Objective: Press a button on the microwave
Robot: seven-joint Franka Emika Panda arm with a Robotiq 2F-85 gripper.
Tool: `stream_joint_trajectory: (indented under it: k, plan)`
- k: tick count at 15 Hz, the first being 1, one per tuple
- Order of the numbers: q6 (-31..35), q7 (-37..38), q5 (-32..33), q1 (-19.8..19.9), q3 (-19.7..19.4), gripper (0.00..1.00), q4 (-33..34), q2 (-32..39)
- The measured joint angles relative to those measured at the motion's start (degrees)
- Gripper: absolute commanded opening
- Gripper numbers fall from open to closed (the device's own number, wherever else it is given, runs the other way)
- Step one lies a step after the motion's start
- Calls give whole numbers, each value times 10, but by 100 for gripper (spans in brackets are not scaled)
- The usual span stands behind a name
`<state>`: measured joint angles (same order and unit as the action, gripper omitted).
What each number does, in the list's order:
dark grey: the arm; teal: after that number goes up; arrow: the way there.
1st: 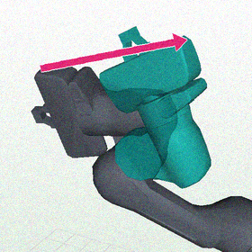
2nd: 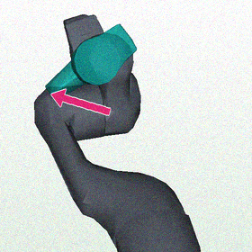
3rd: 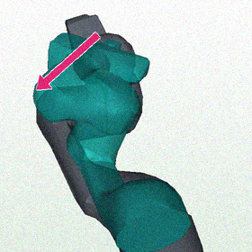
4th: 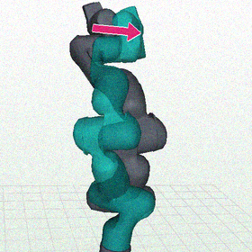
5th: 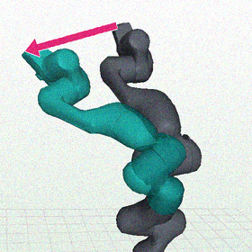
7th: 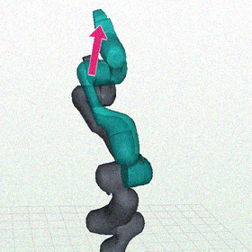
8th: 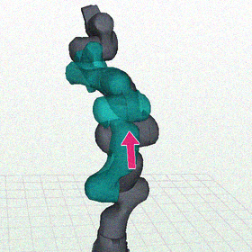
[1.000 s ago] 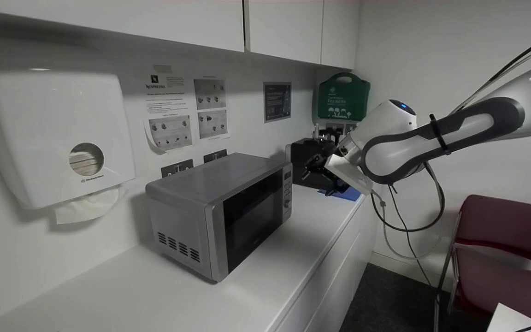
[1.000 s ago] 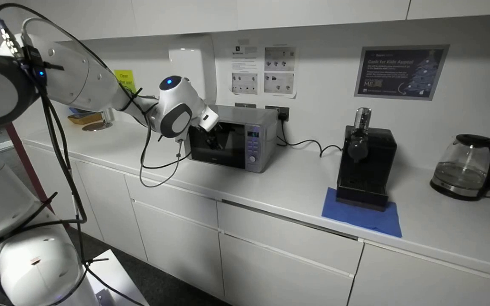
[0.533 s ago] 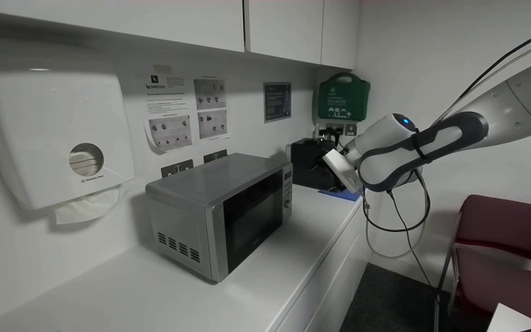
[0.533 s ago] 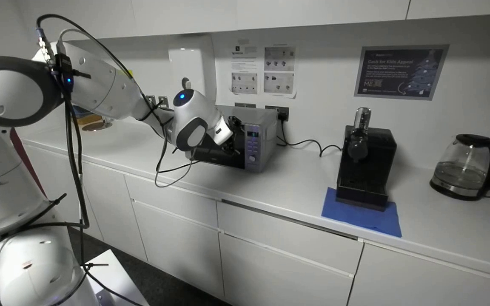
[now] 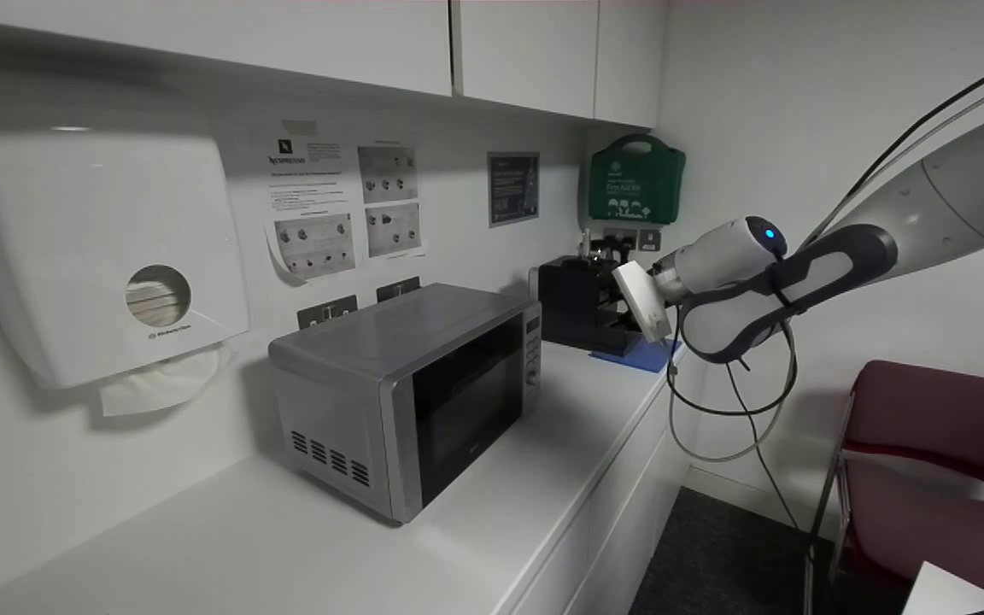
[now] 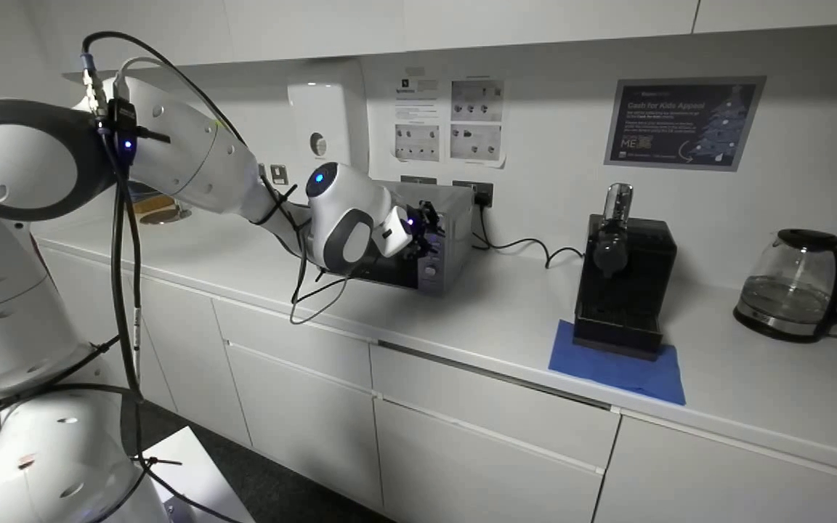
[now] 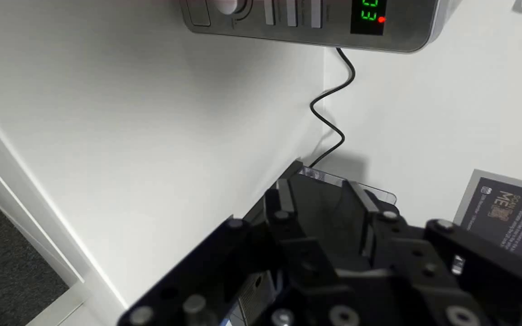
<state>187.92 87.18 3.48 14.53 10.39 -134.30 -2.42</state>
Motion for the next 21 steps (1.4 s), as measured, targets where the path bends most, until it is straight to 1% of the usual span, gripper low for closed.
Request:
stream_joint_trajectory:
  k: [1, 7, 8, 11, 14, 16, 21]
  plan:
    - [0, 0, 0, 2, 5, 0, 0, 1]
    - [-2, 0, 1, -5, 53, 0, 6, 27]
    - [-1, -14, -13, -20, 46, 0, 10, 34]
    - [2, -78, -70, -75, 4, 0, 28, 64]
    - [23, -126, -108, -105, -20, 0, 50, 102]
    - [38, -131, -110, -136, -49, 0, 65, 127]
    - [65, -132, -118, -237, -132, 0, 103, 178]
